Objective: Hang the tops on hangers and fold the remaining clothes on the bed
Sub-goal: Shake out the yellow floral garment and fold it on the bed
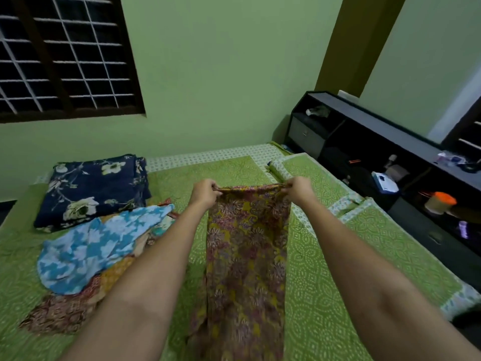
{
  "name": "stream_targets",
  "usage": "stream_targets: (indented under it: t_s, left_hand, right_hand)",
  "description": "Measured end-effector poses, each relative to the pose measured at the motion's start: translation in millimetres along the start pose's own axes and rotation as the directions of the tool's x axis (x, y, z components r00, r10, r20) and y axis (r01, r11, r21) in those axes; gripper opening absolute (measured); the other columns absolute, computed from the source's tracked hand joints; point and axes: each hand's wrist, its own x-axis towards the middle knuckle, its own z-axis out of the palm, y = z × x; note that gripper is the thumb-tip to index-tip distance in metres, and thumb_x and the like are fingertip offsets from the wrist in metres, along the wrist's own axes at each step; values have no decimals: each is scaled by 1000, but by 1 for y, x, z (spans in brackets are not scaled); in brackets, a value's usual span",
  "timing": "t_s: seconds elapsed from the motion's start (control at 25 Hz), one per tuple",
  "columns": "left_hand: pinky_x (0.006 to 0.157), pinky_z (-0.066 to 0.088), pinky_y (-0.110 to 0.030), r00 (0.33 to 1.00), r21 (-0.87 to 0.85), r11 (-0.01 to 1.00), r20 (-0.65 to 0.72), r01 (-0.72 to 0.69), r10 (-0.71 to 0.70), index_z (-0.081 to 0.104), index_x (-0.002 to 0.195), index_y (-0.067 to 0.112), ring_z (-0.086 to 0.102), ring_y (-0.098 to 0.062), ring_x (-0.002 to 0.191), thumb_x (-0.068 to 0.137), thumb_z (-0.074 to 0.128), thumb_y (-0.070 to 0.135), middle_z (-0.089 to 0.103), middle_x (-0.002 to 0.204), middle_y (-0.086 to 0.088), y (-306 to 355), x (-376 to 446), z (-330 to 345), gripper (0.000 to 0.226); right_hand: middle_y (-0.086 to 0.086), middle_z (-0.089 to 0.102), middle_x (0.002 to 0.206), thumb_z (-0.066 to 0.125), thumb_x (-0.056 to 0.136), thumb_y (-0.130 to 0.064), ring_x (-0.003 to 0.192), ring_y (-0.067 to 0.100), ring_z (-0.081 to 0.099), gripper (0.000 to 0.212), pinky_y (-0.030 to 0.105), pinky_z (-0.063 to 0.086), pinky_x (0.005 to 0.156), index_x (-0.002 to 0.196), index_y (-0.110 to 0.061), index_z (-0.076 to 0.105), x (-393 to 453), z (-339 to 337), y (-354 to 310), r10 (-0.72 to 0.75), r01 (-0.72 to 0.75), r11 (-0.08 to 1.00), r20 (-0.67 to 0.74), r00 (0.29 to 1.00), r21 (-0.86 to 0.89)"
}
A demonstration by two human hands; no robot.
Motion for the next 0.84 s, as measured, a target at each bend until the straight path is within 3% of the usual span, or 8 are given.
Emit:
stream_targets:
  t_s: [0.08, 0.24, 0.44, 0.56, 0.68, 0.84]
  left_hand:
    - [74, 42, -31, 993, 17, 996, -77, -86, 87, 68, 91, 2, 62, -30, 93, 85, 67, 8, 69, 95, -19, 18, 44, 4, 9]
    - [77, 42, -33, 953, -30, 981, -244, -191, 178, 67, 92, -1, 61, -31, 93, 86, 60, 1, 67, 96, -20, 27, 89, 16, 9]
    - [80, 38, -30, 950, -1, 965, -173, -264, 260, 68, 94, -6, 63, -35, 92, 80, 63, -8, 66, 97, -22, -38, 56, 77, 15]
    - [76, 39, -25, 976, -14, 976, -35, -216, 215, 68, 94, -5, 64, -33, 90, 78, 64, -11, 67, 98, -20, -102, 15, 129, 18]
    - [82, 42, -21, 976, 26, 990, 174, -137, 130, 68, 103, -5, 64, -28, 98, 81, 63, -10, 66, 109, -17, -175, -29, 193, 23]
    - [87, 48, -30, 890, 186, 975, 455, -120, 23, 68, 106, 3, 64, -29, 103, 86, 59, -1, 63, 119, -9, -281, -74, 292, 23]
  right_hand:
    - [13, 66, 92, 57, 94, -12, 88, 30, 62, 16, 32, 47, 67, 99, -3, 69, 39, -6, -7, -19, 26, 997, -106, 994, 66]
    - [14, 65, 83, 54, 95, -10, 79, 28, 58, 17, 30, 37, 61, 88, -4, 68, 76, -10, -1, -92, 120, 985, -210, 973, 124]
    - [12, 72, 101, 61, 91, -9, 93, 26, 63, 19, 23, 37, 71, 105, -4, 72, 53, 55, 54, -200, 218, 968, -149, 968, 122]
    - [13, 71, 107, 65, 87, -6, 97, 26, 67, 19, 24, 43, 80, 104, -4, 73, 25, 121, 101, -226, 229, 965, -42, 973, 126]
    - [13, 73, 101, 69, 82, -4, 90, 28, 70, 16, 28, 46, 79, 97, -6, 76, -5, 205, 162, -203, 194, 974, 74, 976, 113]
    - [7, 70, 112, 64, 87, -13, 100, 22, 67, 18, 14, 42, 87, 101, -14, 76, -52, 321, 243, -152, 126, 987, 312, 938, 102]
